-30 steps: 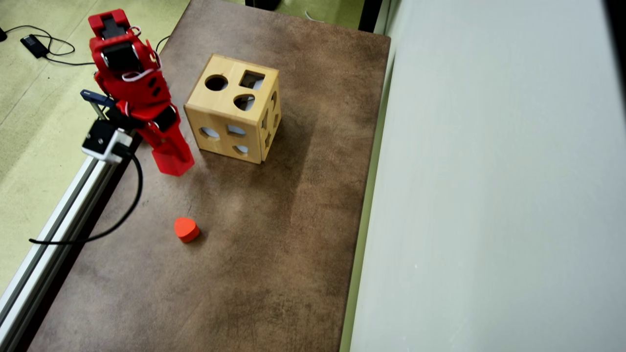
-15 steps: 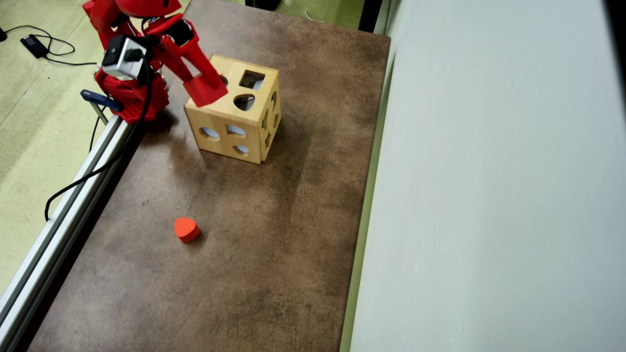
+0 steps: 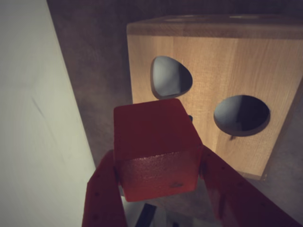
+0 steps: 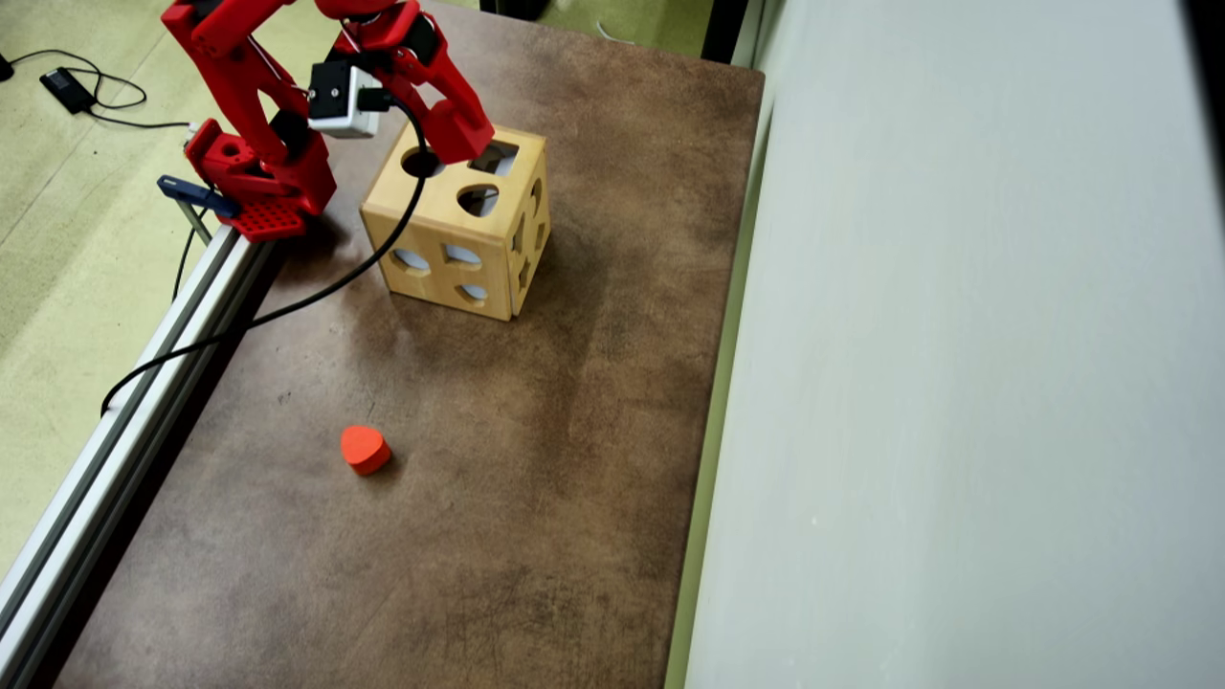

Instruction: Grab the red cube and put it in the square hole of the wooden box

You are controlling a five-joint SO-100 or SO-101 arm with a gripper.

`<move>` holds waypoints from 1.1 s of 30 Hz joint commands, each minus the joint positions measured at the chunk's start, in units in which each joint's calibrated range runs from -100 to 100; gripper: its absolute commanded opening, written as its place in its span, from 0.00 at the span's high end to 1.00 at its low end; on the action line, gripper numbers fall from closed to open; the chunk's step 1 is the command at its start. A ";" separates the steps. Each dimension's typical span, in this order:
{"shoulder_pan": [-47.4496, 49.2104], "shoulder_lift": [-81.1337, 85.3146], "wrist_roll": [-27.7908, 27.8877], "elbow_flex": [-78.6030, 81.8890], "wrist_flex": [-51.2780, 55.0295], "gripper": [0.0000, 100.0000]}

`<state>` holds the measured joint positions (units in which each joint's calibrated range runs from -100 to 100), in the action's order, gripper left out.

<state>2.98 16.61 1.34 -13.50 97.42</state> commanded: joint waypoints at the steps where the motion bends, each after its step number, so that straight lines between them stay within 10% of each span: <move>1: 1.33 1.78 -0.83 0.35 0.57 0.98; 33: 7.27 -12.75 -6.84 -4.66 0.09 0.98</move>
<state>9.02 3.64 -4.81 -13.86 97.42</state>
